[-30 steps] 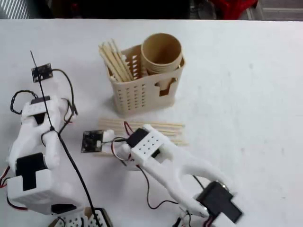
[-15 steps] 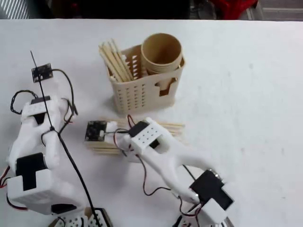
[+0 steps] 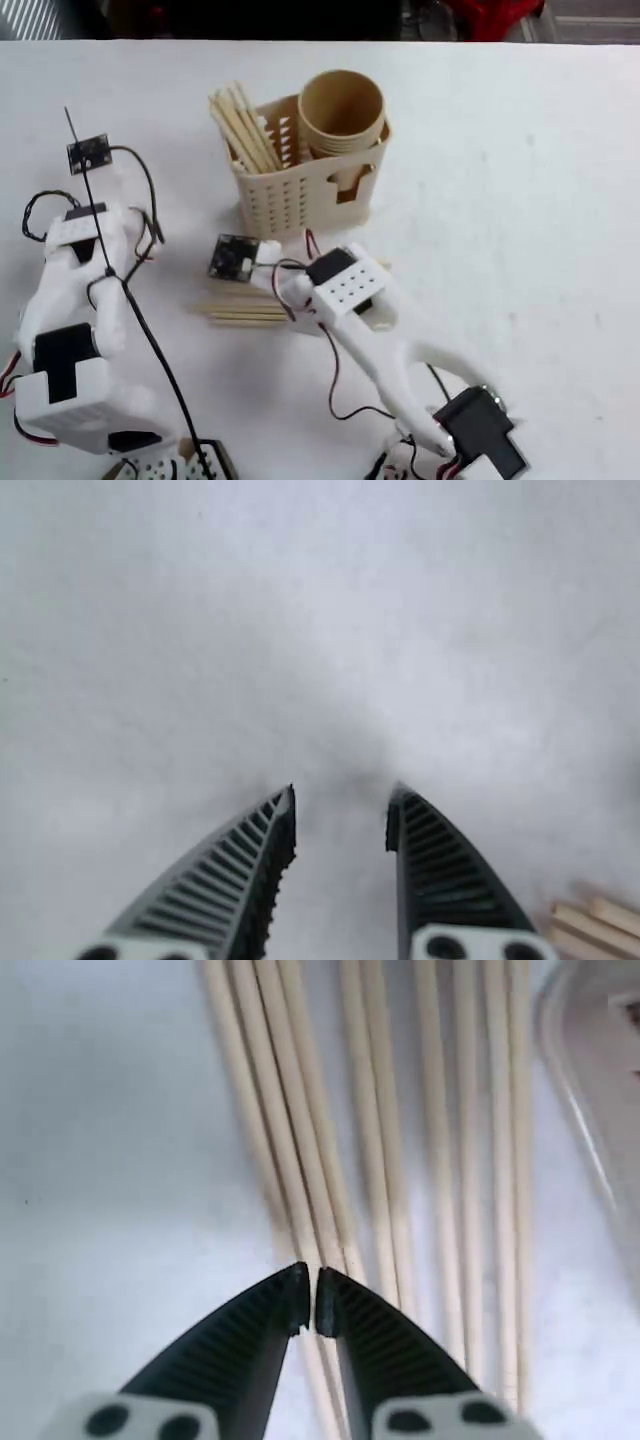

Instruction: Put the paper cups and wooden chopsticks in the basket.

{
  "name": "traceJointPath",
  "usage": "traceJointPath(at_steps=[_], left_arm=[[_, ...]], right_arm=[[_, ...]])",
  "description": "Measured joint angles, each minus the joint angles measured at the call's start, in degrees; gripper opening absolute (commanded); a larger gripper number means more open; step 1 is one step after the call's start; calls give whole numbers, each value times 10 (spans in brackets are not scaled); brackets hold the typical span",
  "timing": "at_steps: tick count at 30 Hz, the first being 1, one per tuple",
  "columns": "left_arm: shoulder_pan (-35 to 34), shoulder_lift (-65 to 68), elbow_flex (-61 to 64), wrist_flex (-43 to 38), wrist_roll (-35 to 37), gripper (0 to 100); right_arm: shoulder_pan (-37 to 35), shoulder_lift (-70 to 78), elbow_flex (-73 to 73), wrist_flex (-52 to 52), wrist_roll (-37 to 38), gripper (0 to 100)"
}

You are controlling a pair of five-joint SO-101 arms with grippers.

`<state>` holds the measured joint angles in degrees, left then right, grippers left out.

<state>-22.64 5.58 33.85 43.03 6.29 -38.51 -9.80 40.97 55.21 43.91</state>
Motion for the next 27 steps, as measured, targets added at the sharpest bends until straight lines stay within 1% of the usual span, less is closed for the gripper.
traceJointPath(at_steps=[2,6,9,15,18,25,27], left_arm=[[0,0,0,0,0,169],[0,0,0,0,0,169],[0,0,0,0,0,169],[0,0,0,0,0,169],[0,0,0,0,0,169],[0,0,0,0,0,169],[0,0,0,0,0,169]], right_arm=[[-18,2,18,-16,0,178],[-50,33,36,-52,0,129],[-47,58,35,-73,0,120],[-40,89,11,-70,0,106],[-37,93,8,-70,0,16],[-18,84,4,-74,0,17],[-13,59,8,-49,0,17]])
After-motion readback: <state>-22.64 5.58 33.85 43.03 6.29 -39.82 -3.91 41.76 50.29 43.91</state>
